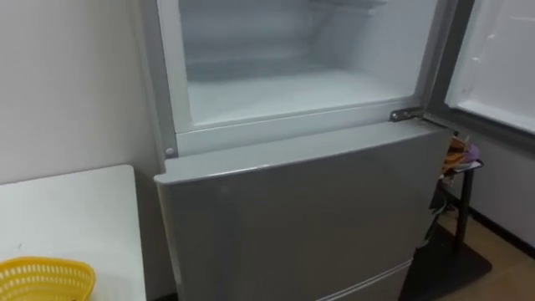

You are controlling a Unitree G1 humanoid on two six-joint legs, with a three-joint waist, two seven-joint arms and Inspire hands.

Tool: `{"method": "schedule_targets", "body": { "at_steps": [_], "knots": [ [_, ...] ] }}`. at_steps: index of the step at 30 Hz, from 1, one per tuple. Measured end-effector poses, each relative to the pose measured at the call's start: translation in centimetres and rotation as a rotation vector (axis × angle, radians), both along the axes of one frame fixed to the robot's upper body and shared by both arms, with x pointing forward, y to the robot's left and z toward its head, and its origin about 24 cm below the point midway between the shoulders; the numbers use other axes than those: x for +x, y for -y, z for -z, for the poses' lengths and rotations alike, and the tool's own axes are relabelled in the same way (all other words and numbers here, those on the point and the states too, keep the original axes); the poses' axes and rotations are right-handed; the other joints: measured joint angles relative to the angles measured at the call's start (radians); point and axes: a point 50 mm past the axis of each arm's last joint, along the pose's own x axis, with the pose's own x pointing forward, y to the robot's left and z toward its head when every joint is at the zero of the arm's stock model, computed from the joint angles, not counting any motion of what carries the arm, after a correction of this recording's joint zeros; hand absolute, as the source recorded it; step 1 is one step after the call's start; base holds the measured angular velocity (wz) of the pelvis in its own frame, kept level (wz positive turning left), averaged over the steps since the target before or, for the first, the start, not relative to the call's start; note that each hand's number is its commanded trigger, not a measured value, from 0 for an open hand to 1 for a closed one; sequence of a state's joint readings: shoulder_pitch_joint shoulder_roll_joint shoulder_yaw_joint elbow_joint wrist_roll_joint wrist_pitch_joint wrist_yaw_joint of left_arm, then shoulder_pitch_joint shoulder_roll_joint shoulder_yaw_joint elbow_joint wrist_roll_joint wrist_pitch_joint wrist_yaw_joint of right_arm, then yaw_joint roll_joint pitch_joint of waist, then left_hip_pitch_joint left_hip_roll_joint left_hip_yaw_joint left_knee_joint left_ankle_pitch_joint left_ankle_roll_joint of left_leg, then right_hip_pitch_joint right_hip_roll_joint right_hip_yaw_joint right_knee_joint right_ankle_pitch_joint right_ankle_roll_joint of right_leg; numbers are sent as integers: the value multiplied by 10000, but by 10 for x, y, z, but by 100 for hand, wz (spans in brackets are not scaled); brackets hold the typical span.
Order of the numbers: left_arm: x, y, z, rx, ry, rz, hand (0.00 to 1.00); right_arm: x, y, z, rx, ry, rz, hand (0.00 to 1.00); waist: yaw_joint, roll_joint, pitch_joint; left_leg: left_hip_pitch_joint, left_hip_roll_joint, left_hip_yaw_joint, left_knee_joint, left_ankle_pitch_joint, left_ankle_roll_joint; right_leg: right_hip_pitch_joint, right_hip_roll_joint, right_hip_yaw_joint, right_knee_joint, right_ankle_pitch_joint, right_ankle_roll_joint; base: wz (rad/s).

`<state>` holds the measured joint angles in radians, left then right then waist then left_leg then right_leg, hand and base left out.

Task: Retrieve from the upper fridge

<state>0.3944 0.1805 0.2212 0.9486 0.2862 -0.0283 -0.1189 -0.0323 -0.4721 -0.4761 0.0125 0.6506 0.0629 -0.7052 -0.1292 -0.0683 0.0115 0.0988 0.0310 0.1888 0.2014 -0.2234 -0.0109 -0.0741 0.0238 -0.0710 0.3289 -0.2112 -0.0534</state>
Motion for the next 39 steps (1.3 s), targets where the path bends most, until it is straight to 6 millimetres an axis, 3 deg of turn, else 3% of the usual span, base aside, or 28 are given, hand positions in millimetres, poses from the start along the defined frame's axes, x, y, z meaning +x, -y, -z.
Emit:
{"method": "schedule_targets", "body": {
  "at_steps": [7,14,20,27,29,35,37,39],
  "knots": [
    [6,10,7,-361,-216,546,0,-2,-26,5,-1566,-788,-485,0,48,94,-33,-94,-25,-24,44,2,-1,-217,60,180,285,35,-53,-10],
    [11,10,7,-396,-112,853,0,10,-56,12,-2680,-1452,-1578,0,128,91,-33,-138,-17,-33,90,8,-11,-311,110,371,336,140,-69,-9],
    [18,9,6,-595,130,1038,0,11,-67,18,-4023,-2287,-2050,0,339,84,-28,-177,-14,-84,195,8,-11,-316,118,357,330,174,-81,0],
    [23,5,5,-622,190,1404,0,16,-85,22,-5042,-2923,-3188,0,399,-57,55,-331,-33,-444,231,11,-17,-382,116,334,363,180,-106,1],
    [32,2,3,-528,339,1588,0,18,-93,22,-5412,-2978,-3641,0,401,-155,112,-464,-32,-607,307,33,-53,-469,111,221,351,208,-153,14],
    [43,-4,1,-311,499,1955,0,18,-112,22,-7246,-3584,-4760,0,441,-335,177,-618,19,-841,357,68,-113,-468,102,22,288,307,-356,10],
    [47,-6,0,-237,552,2087,0,18,-112,15,-8432,-3872,-4880,0,479,-396,185,-650,40,-841,354,87,-146,-472,110,-10,280,309,-384,2],
    [49,-9,-1,-142,524,2277,0,17,-118,-14,-10178,-3247,-4568,0,595,-482,89,-692,93,-842,360,121,-199,-437,142,-76,153,318,-419,7]
  ]
}}
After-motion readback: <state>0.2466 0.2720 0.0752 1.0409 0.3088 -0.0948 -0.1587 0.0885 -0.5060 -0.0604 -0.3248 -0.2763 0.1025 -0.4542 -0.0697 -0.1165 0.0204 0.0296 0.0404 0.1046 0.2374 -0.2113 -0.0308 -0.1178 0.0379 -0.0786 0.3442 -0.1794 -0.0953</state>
